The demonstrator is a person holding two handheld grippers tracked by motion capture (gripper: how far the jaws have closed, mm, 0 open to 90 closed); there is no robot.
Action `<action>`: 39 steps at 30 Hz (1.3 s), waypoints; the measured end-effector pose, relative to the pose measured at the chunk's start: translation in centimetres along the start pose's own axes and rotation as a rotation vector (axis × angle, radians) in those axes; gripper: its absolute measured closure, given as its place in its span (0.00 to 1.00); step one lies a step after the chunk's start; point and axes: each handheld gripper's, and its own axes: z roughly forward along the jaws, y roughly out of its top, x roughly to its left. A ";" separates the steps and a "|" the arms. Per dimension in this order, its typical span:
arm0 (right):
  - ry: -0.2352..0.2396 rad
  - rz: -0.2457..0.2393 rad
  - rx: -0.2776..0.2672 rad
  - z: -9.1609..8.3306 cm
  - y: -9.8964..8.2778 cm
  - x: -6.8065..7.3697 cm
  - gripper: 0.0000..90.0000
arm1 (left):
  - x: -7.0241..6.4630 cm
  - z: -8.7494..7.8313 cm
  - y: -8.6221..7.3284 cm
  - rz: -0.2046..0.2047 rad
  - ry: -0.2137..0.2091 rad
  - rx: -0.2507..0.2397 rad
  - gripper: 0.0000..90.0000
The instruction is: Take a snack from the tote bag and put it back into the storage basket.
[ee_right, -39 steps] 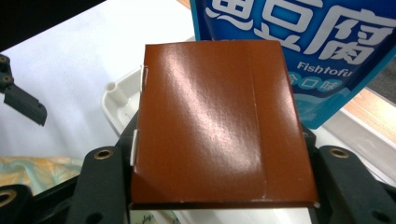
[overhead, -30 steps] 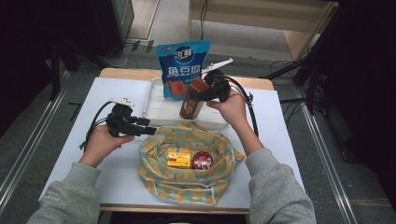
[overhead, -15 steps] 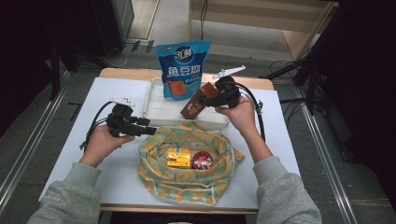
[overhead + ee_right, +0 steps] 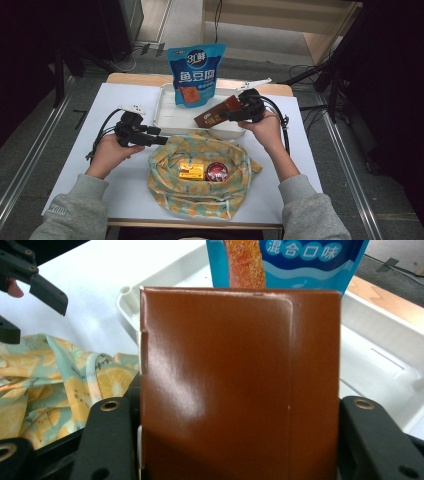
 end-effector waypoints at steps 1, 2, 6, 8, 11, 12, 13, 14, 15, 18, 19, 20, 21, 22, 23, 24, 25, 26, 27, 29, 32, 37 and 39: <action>0.004 0.001 0.001 0.0 -0.2 -0.1 0.48 | 0.0 0.0 0.0 0.000 0.000 0.000 0.44; 0.012 0.007 0.008 0.1 -0.3 -0.1 0.48 | 0.0 0.0 0.0 0.001 0.002 0.001 0.44; 0.022 0.000 0.019 0.4 -0.5 -0.1 0.48 | 0.1 -0.1 0.0 -0.001 0.002 0.005 0.44; 0.026 -0.004 0.020 0.6 -0.5 0.0 0.48 | 0.1 -0.1 0.0 0.000 -0.001 0.002 0.44; 0.027 -0.010 0.020 0.8 -0.4 0.2 0.48 | 0.1 -0.1 0.0 -0.001 0.002 0.003 0.44; 0.033 -0.012 0.019 1.0 -0.4 0.3 0.48 | 0.0 -0.1 0.0 0.001 0.000 0.000 0.44; 0.033 -0.013 0.019 1.1 -0.4 0.3 0.48 | 0.0 0.0 0.0 0.003 -0.002 -0.001 0.44; 0.035 -0.013 0.017 1.2 -0.4 0.3 0.48 | -0.1 0.0 0.0 0.006 0.000 0.001 0.44; 0.039 -0.013 0.017 1.3 -0.4 0.3 0.48 | -0.1 0.0 0.0 0.007 -0.002 0.003 0.44; 0.046 -0.011 0.022 1.7 -0.5 0.4 0.48 | -0.1 0.1 0.0 0.007 0.000 0.005 0.44; 0.046 -0.011 0.022 1.7 -0.5 0.4 0.48 | -0.1 0.1 0.0 0.006 0.001 0.005 0.44; 0.052 -0.016 0.024 1.9 -0.5 0.4 0.48 | -0.1 0.1 0.0 0.006 0.000 0.005 0.44; 0.056 -0.018 0.028 2.2 -0.5 0.5 0.48 | -0.1 0.0 0.0 0.006 0.000 0.005 0.44; 0.057 -0.019 0.028 2.3 -0.5 0.5 0.48 | 0.0 0.0 0.0 0.005 -0.001 0.004 0.44; 0.059 -0.018 0.030 2.4 -0.5 0.5 0.48 | 0.0 0.0 0.0 0.004 0.001 0.004 0.44; 0.060 -0.023 0.030 2.5 -0.5 0.5 0.48 | 0.0 0.1 0.0 0.004 0.000 0.005 0.44; 0.062 -0.025 0.030 2.6 -0.5 0.5 0.48 | 0.0 0.1 0.0 0.004 0.002 0.007 0.44; 0.062 -0.025 0.030 2.6 -0.5 0.5 0.48 | 0.0 0.1 0.0 0.004 0.002 0.007 0.44; 0.069 -0.024 0.036 3.1 -0.6 0.5 0.48 | -0.1 0.1 0.0 0.004 -0.001 0.009 0.44; 0.073 -0.028 0.042 3.5 -0.8 0.5 0.48 | -0.1 0.1 0.0 0.005 -0.001 0.009 0.44; 0.076 -0.030 0.050 4.2 -0.9 0.5 0.48 | 0.0 0.1 0.0 0.004 -0.001 0.005 0.44; 0.079 -0.056 0.048 4.9 -0.9 0.8 0.47 | 0.0 0.1 0.0 0.003 0.000 0.006 0.44; 0.080 -0.073 0.043 5.2 -0.9 0.8 0.47 | 0.0 0.1 0.0 0.002 -0.003 0.008 0.44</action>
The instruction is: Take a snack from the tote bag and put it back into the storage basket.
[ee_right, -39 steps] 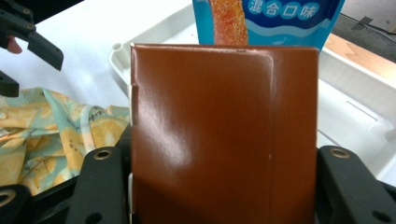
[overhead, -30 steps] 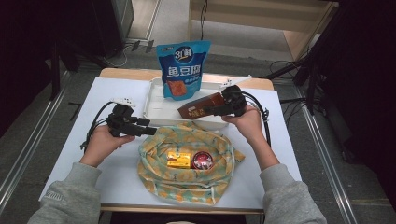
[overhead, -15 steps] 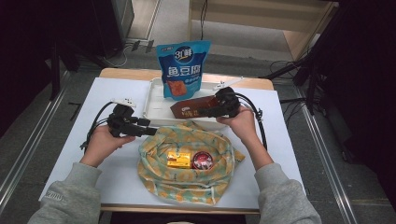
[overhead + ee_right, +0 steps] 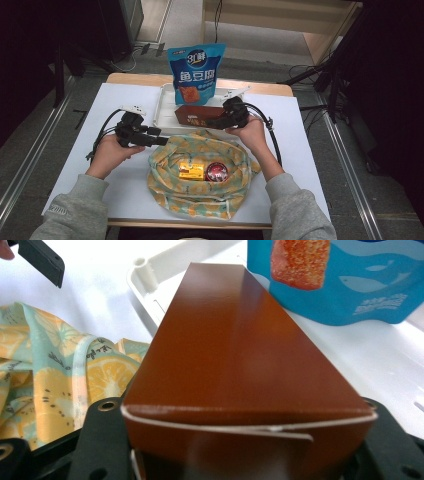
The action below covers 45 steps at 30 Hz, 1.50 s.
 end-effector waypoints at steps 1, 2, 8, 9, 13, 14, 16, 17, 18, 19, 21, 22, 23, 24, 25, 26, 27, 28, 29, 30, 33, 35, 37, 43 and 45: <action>0.002 -0.001 0.002 0.2 0.0 0.0 0.47 | 0.0 0.0 0.0 0.000 0.000 -0.001 0.44; 0.001 -0.007 0.005 0.3 -0.1 0.0 0.47 | 0.0 0.0 0.0 0.000 0.000 -0.001 0.44; 0.015 0.017 0.009 1.2 -0.2 -0.3 0.46 | 0.0 0.0 0.0 0.002 -0.002 0.002 0.44; 0.018 0.023 0.007 1.3 -0.2 -0.5 0.46 | 0.0 0.1 0.0 0.004 0.000 0.003 0.44; 0.017 0.025 0.012 1.8 -0.3 -0.9 0.45 | 0.0 0.0 0.0 0.002 -0.003 -0.001 0.44; 0.016 0.022 0.012 2.0 -0.4 -1.0 0.45 | 0.0 0.0 0.0 0.001 -0.003 0.001 0.44; 0.012 0.022 0.013 2.2 -0.4 -1.1 0.45 | 0.0 0.1 0.0 0.001 -0.003 0.002 0.44; 0.011 0.023 0.014 2.4 -0.5 -1.1 0.44 | 0.0 0.1 0.0 0.002 -0.003 0.002 0.44; 0.013 0.023 0.015 2.5 -0.5 -1.2 0.44 | 0.0 0.1 0.0 0.002 -0.003 0.003 0.44; 0.011 0.025 0.016 2.6 -0.6 -1.2 0.44 | 0.0 0.1 0.0 0.004 -0.004 0.003 0.44; 0.009 0.028 0.025 2.8 -0.7 -1.3 0.44 | 0.0 0.1 0.0 0.005 -0.002 0.007 0.44; 0.003 0.024 0.031 3.0 -0.7 -1.4 0.43 | 0.0 0.1 0.0 0.005 -0.002 0.008 0.44; 0.002 0.024 0.040 3.2 -0.8 -1.4 0.43 | 0.0 0.1 0.0 0.006 -0.002 0.008 0.44; -0.004 0.020 0.044 3.3 -0.9 -1.4 0.43 | 0.0 0.1 0.0 0.005 -0.004 0.006 0.44; -0.005 0.020 0.038 3.4 -0.9 -1.5 0.43 | 0.0 0.1 0.0 0.005 -0.005 0.005 0.44; -0.004 0.026 0.034 3.4 -0.9 -1.5 0.43 | 0.0 0.1 0.0 0.004 -0.003 0.006 0.44; -0.007 0.026 0.032 3.5 -1.0 -1.6 0.43 | 0.0 0.1 0.0 0.004 -0.004 0.006 0.44; -0.010 0.029 0.031 3.5 -1.0 -1.6 0.43 | 0.0 0.1 0.0 0.004 -0.005 0.007 0.44; -0.012 0.024 0.029 3.6 -1.0 -1.6 0.43 | 0.0 0.2 0.0 0.003 -0.005 0.009 0.44; -0.016 0.020 0.028 3.6 -0.9 -1.6 0.43 | 0.0 0.2 0.0 0.004 -0.004 0.010 0.44; -0.027 0.023 0.023 3.8 -1.0 -1.6 0.43 | -0.1 0.3 0.0 0.006 -0.006 0.013 0.44; -0.021 0.032 0.019 3.9 -1.0 -1.8 0.42 | 0.0 0.3 0.0 0.004 -0.005 0.013 0.44; -0.018 0.035 0.020 3.9 -1.1 -2.0 0.42 | 0.0 0.3 0.0 0.003 -0.006 0.013 0.44; -0.011 0.041 0.016 3.8 -1.1 -2.2 0.40 | 0.0 0.3 0.0 0.005 -0.008 0.014 0.45; -0.020 0.038 0.012 3.8 -1.1 -2.2 0.38 | 0.0 0.3 0.0 0.005 -0.008 0.015 0.45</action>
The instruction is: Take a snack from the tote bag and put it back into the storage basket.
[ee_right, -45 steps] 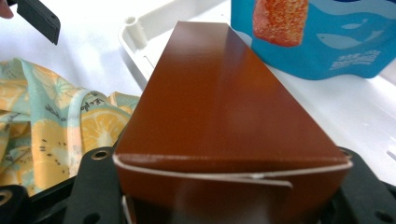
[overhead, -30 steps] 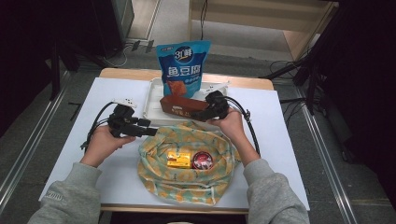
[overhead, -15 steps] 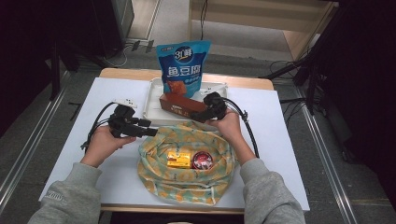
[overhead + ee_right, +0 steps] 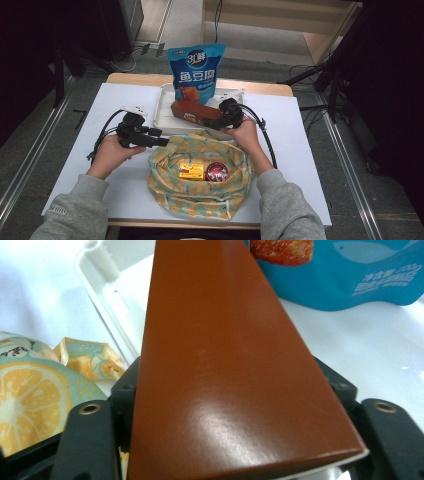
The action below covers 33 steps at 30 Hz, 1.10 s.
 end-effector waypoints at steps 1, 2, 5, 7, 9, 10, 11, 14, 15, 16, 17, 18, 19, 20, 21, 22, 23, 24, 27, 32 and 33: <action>-0.001 -0.001 -0.003 0.0 0.0 0.0 0.37 | 0.0 0.0 0.0 0.000 0.000 0.000 0.45; -0.003 0.000 -0.006 -0.1 0.0 0.0 0.36 | 0.0 0.0 0.0 0.001 0.000 0.000 0.45; -0.019 0.007 -0.016 -0.3 0.1 -0.1 0.32 | 0.0 -0.1 0.0 0.000 0.000 -0.001 0.45; -0.039 0.012 -0.015 -0.5 0.1 -0.3 0.29 | 0.0 -0.1 0.0 -0.003 0.000 -0.001 0.45; -0.048 0.013 -0.012 -0.7 0.1 -0.3 0.29 | 0.0 -0.1 0.0 0.000 0.000 0.000 0.45; -0.055 0.007 -0.013 -0.8 0.1 -0.4 0.28 | 0.0 0.0 0.0 0.000 0.001 0.000 0.45; -0.061 0.010 -0.011 -1.0 0.2 -0.4 0.28 | 0.0 0.0 0.0 0.000 0.000 0.001 0.45; -0.069 0.011 -0.020 -1.5 0.3 -0.4 0.28 | 0.0 0.0 0.0 0.000 0.001 0.001 0.45; -0.069 0.011 -0.020 -1.5 0.3 -0.4 0.28 | 0.0 0.0 0.0 0.000 0.001 0.001 0.45; -0.070 0.015 -0.031 -2.0 0.5 -0.2 0.30 | 0.0 0.0 0.0 0.001 0.000 0.000 0.45; -0.071 0.018 -0.039 -2.1 0.6 -0.1 0.31 | 0.0 0.0 0.0 0.001 0.002 0.001 0.45; -0.065 0.018 -0.039 -2.3 0.7 0.0 0.35 | 0.0 0.0 0.0 0.000 0.002 0.001 0.45; -0.061 0.017 -0.038 -2.5 0.8 0.2 0.38 | 0.0 -0.1 0.0 -0.002 0.002 0.000 0.45; -0.059 0.014 -0.042 -2.6 0.9 0.4 0.40 | 0.0 -0.1 0.0 -0.001 0.002 0.001 0.45; -0.059 0.003 -0.046 -2.8 1.0 0.6 0.41 | 0.0 -0.1 0.0 -0.001 0.003 0.001 0.45; -0.062 0.001 -0.045 -2.8 1.1 0.8 0.42 | 0.0 -0.1 0.0 -0.002 0.002 -0.002 0.45; -0.060 -0.002 -0.048 -2.9 1.2 1.0 0.43 | 0.0 -0.1 0.0 -0.002 0.003 -0.004 0.45; -0.056 -0.003 -0.052 -3.0 1.2 1.2 0.45 | 0.0 -0.1 0.0 -0.001 0.003 -0.005 0.45; -0.044 -0.008 -0.056 -3.1 1.4 1.9 0.48 | 0.0 -0.2 0.0 -0.001 0.003 -0.006 0.45; -0.022 -0.023 -0.049 -2.9 1.4 2.8 0.57 | 0.0 -0.2 0.0 -0.004 0.003 -0.007 0.45; -0.019 -0.021 -0.048 -2.8 1.4 2.9 0.58 | 0.0 -0.2 0.0 -0.003 0.003 -0.007 0.45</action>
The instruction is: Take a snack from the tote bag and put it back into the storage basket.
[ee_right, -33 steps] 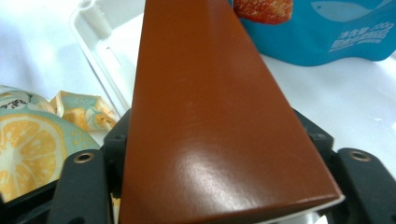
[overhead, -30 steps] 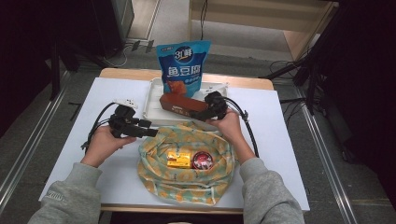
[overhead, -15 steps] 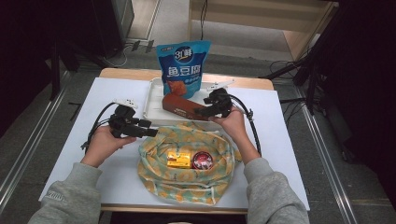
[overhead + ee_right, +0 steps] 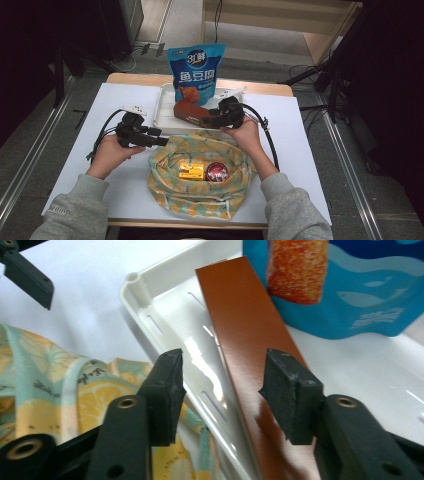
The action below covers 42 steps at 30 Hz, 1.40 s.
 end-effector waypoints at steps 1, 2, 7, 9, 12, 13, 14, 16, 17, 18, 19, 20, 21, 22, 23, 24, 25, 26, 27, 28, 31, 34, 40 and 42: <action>0.007 -0.001 -0.001 0.1 0.0 0.0 0.60 | 0.0 0.0 0.0 0.002 0.002 0.001 0.45; 0.019 0.005 -0.004 0.2 0.0 0.1 0.62 | 0.0 0.0 0.0 0.002 0.002 0.000 0.45; 0.032 0.010 0.014 0.8 -0.1 0.5 0.80 | 0.0 -0.1 0.0 -0.003 0.002 -0.006 0.45; 0.041 0.001 0.020 0.9 -0.1 0.7 0.85 | 0.0 -0.1 0.0 -0.002 0.003 -0.005 0.45; 0.039 -0.006 0.034 1.1 -0.1 0.9 0.92 | 0.0 -0.1 0.0 -0.003 0.001 -0.007 0.45; 0.041 -0.006 0.035 1.2 -0.2 0.8 0.94 | 0.0 -0.1 0.0 0.002 0.002 -0.005 0.45; 0.041 -0.002 0.041 1.3 -0.2 0.9 0.96 | 0.0 -0.1 0.0 0.001 0.002 -0.006 0.45; 0.044 -0.001 0.045 1.6 -0.3 0.8 0.98 | 0.0 -0.1 0.0 0.003 0.001 -0.007 0.45; 0.045 0.002 0.048 1.7 -0.3 0.9 0.98 | 0.0 -0.1 0.0 0.004 0.002 -0.007 0.45; 0.044 0.004 0.049 1.8 -0.4 0.9 0.98 | 0.0 -0.1 0.0 0.004 0.002 -0.006 0.45; 0.046 0.008 0.052 2.0 -0.5 0.9 0.98 | 0.0 -0.1 0.0 0.004 0.004 -0.002 0.45; 0.050 0.009 0.054 2.1 -0.5 1.0 0.98 | 0.0 -0.1 0.0 0.003 0.005 -0.001 0.45; 0.050 0.007 0.058 2.3 -0.5 1.0 0.99 | 0.0 0.0 0.0 0.005 0.003 -0.001 0.45; 0.051 0.007 0.066 2.5 -0.6 1.1 0.99 | 0.0 0.0 0.0 0.006 0.003 0.000 0.45; 0.049 0.005 0.072 2.7 -0.6 1.1 0.99 | 0.0 0.0 0.0 0.006 0.003 0.000 0.45; 0.041 0.007 0.077 2.9 -0.6 1.1 0.99 | -0.1 0.0 0.0 0.006 0.005 0.001 0.45; 0.041 0.007 0.077 2.9 -0.6 1.1 0.99 | -0.1 0.0 0.0 0.006 0.005 0.001 0.45; 0.033 0.011 0.088 3.2 -0.5 1.0 0.99 | -0.1 0.0 0.0 0.007 0.006 0.001 0.45; 0.033 0.011 0.088 3.2 -0.5 1.0 0.99 | -0.1 0.0 0.0 0.007 0.006 0.001 0.45; 0.022 0.014 0.094 3.5 -0.4 0.8 0.99 | 0.0 0.0 0.0 0.005 0.003 0.000 0.45; 0.000 0.017 0.093 3.7 -0.3 0.4 0.99 | 0.0 -0.1 0.0 0.004 0.003 -0.004 0.45; -0.005 0.029 0.090 3.9 -0.3 0.1 1.00 | 0.0 -0.1 0.0 0.008 0.003 -0.004 0.45; -0.031 0.040 0.104 4.2 0.3 -0.6 1.00 | -0.1 -0.1 0.0 0.006 0.002 -0.004 0.45; -0.034 0.041 0.104 4.4 0.5 -0.8 1.00 | -0.1 -0.1 0.0 0.006 0.003 -0.005 0.45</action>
